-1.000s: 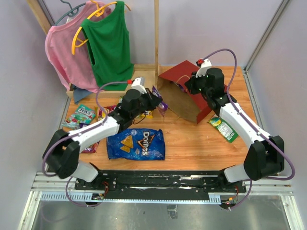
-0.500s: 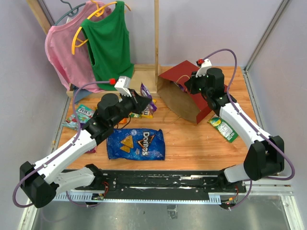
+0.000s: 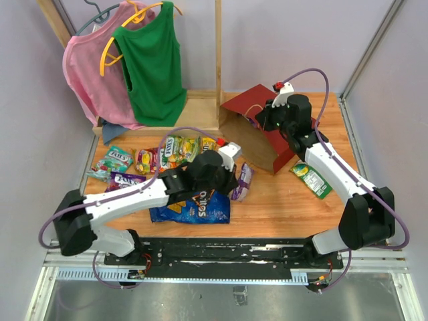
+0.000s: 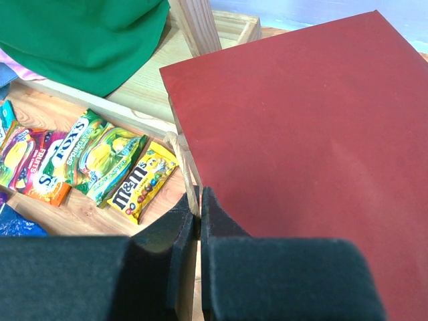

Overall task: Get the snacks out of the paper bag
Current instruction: Place the snack at the center of the board.

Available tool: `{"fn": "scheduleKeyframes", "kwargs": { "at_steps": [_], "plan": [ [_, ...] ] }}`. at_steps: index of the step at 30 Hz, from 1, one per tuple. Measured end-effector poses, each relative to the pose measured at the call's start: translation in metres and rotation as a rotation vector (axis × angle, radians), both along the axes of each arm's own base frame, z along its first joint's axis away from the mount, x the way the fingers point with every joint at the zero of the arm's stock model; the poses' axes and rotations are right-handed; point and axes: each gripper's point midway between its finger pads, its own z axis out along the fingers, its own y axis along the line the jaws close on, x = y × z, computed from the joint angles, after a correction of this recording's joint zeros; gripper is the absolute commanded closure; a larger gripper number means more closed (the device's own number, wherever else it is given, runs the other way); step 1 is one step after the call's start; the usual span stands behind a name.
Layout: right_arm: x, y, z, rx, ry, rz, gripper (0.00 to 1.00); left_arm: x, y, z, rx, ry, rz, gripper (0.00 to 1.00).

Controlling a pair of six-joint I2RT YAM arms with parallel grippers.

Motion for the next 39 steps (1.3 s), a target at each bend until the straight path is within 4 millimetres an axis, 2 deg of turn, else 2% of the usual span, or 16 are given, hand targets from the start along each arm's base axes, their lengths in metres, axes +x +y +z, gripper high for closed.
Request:
{"fn": "scheduleKeyframes", "kwargs": {
  "at_steps": [3,6,10,16,20,26,29,32,35,37,39],
  "plan": [
    [0.000,0.000,0.000,0.000,0.000,0.000,0.96,0.002,-0.015,-0.024,0.098,0.013,-0.024,1.00],
    [0.000,0.000,0.000,0.000,-0.001,-0.001,0.96,0.007,-0.027,-0.038,0.166,0.010,-0.032,0.99],
    [0.000,0.000,0.000,-0.001,0.000,-0.001,0.96,0.005,-0.039,-0.044,0.199,-0.007,-0.053,0.99],
    [0.000,0.000,0.000,-0.001,-0.001,-0.001,0.96,0.004,-0.037,-0.045,0.216,-0.015,-0.055,1.00],
    [0.000,0.000,0.000,0.000,-0.001,-0.001,0.96,0.006,-0.024,-0.032,0.220,-0.045,-0.014,0.99],
    [0.000,0.000,0.000,0.000,0.000,0.000,0.97,0.011,0.006,0.013,0.181,-0.122,0.081,0.99],
    [0.000,0.000,0.000,0.001,0.001,0.000,0.97,0.015,0.011,0.017,0.191,-0.138,0.113,0.99],
    [0.000,0.000,0.000,0.001,0.001,0.000,0.97,0.019,0.000,-0.008,0.255,-0.111,0.108,1.00],
    [0.000,0.000,0.000,0.001,0.001,-0.001,0.97,0.016,-0.027,-0.052,0.336,-0.059,0.052,0.99],
    [0.000,0.000,0.000,0.000,0.002,-0.001,0.97,0.006,-0.052,-0.087,0.391,-0.016,-0.014,0.99],
    [0.000,0.000,0.000,0.000,0.002,0.000,0.97,-0.002,-0.067,-0.116,0.437,0.019,-0.066,1.00]
  ]
}}
